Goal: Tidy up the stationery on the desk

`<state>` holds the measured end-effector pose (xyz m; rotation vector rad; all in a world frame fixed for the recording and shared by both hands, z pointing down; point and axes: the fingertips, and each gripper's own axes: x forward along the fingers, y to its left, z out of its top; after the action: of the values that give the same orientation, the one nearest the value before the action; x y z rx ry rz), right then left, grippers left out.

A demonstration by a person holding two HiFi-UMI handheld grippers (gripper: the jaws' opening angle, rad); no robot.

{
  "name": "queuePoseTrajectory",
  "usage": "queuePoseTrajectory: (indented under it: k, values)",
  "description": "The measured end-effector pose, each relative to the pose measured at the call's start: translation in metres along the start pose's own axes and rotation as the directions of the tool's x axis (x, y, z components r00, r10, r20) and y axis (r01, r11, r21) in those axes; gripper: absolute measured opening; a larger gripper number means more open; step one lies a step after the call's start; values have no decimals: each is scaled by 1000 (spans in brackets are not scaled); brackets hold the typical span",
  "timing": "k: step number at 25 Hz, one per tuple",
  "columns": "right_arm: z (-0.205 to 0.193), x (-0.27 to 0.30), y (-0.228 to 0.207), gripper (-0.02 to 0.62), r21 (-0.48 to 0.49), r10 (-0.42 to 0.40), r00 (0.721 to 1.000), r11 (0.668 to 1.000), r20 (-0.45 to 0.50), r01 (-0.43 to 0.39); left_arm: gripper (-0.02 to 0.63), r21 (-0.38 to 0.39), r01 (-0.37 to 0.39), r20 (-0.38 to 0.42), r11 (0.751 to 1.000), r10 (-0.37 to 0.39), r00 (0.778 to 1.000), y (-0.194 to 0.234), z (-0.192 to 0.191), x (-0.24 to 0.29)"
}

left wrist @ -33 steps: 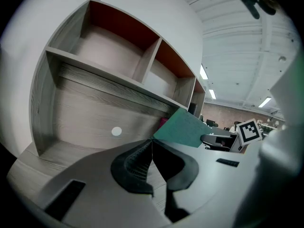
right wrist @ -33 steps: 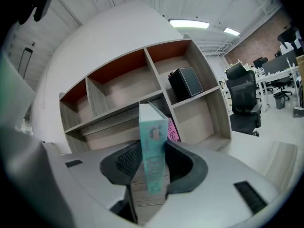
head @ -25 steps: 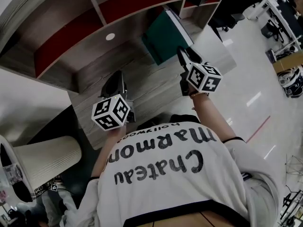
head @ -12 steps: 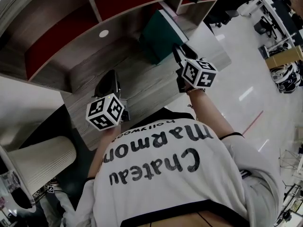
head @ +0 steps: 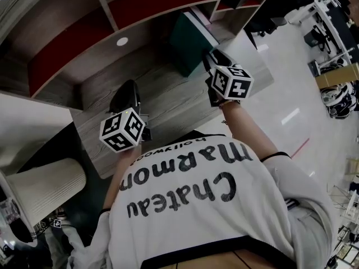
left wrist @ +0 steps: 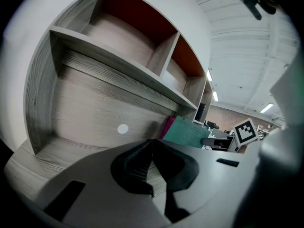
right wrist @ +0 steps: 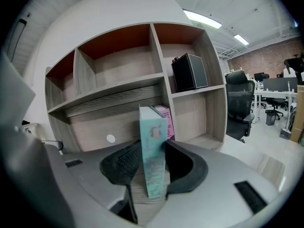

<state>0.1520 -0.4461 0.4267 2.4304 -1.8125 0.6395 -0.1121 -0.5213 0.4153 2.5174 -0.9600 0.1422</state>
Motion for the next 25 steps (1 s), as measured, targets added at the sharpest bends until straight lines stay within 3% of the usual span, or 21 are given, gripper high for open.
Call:
queuePoseTrajectory:
  k: [8,15,25]
  values:
    - [6,16,-2,164,-17,-9,1000,1000,0,9,17,5,-33,1,999,33,999,1,3,4]
    - [9,19,-6,166,-58,-109,993,992,39,111,17,3,-62,11,998,62,998,3,7,3]
    - [11,26,2,167,-89,-125,991,988,42,128,17,-3,-98,34,995,98,995,6,11,-4]
